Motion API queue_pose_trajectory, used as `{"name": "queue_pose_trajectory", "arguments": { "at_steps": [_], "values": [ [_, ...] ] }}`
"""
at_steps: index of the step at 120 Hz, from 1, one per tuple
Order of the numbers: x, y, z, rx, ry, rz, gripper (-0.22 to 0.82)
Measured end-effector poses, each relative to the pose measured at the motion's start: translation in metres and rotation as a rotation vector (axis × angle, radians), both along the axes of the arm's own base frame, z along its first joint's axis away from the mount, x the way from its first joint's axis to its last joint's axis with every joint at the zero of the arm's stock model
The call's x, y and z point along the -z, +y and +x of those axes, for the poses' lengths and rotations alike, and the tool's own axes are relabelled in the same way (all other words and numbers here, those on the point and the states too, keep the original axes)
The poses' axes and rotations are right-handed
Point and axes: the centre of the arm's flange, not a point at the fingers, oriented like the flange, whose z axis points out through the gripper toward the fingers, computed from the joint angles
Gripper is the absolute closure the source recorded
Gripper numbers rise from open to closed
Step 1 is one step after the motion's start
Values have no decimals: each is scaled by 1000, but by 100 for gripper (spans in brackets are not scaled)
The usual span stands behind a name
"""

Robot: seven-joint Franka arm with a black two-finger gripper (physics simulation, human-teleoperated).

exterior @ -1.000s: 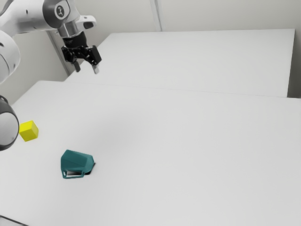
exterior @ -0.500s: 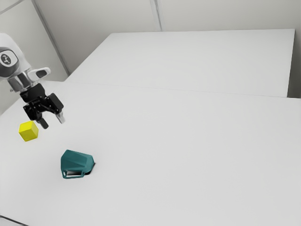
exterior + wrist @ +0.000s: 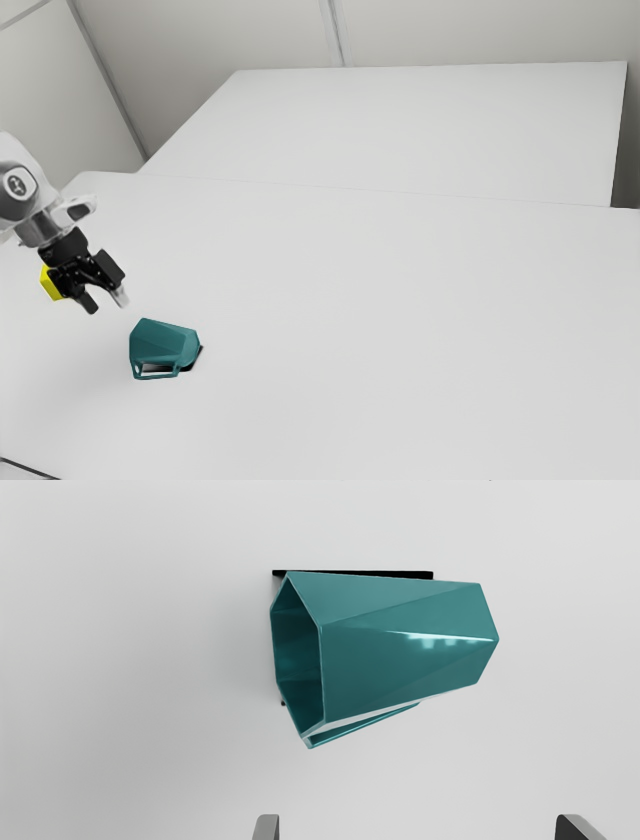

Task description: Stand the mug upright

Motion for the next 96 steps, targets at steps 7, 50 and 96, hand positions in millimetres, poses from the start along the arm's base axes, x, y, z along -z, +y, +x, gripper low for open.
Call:
{"name": "queue_pose_trajectory", "arguments": {
  "at_steps": [7, 50, 96],
  "values": [
    [8, 7, -2, 5, -8, 3, 0],
    [55, 40, 0, -19, -77, -71, 0],
    [84, 51, -1, -60, -184, -222, 0]
  ]
}}
